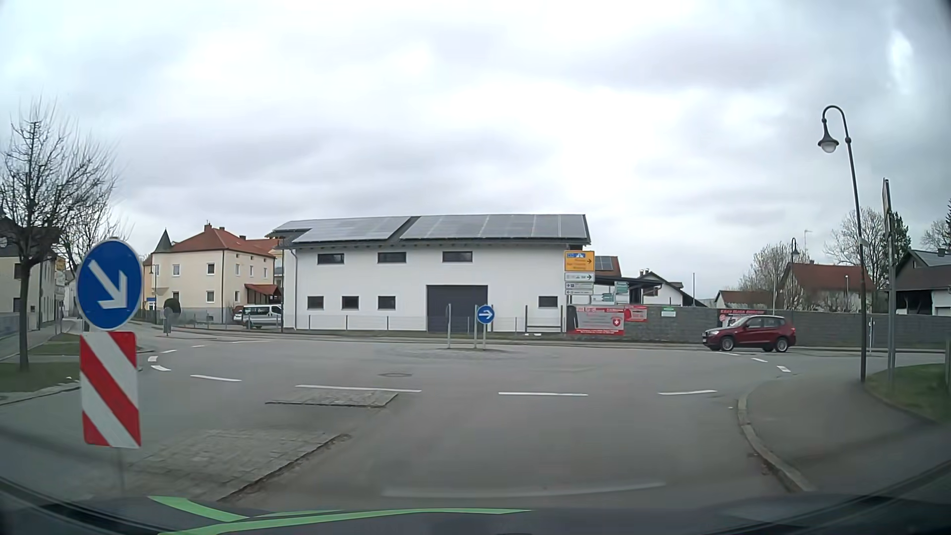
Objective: Follow the waypoints while adhering to traffic rules and regulations
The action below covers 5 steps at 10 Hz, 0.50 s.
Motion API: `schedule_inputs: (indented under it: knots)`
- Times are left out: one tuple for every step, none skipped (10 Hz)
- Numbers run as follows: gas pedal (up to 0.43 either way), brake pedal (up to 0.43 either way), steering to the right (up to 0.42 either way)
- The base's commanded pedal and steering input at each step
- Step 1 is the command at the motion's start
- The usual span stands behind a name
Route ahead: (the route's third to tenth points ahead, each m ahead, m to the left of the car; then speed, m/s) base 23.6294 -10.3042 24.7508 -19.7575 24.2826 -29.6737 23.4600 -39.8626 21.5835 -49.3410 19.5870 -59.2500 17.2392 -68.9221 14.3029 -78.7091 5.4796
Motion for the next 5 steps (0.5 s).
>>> schedule_inputs:
  knots:
    - [0.000,0.079,0.092]
    - [0.000,0.073,0.097]
    - [0.000,0.061,0.105]
    - [0.000,0.049,0.115]
    - [0.000,0.049,0.126]
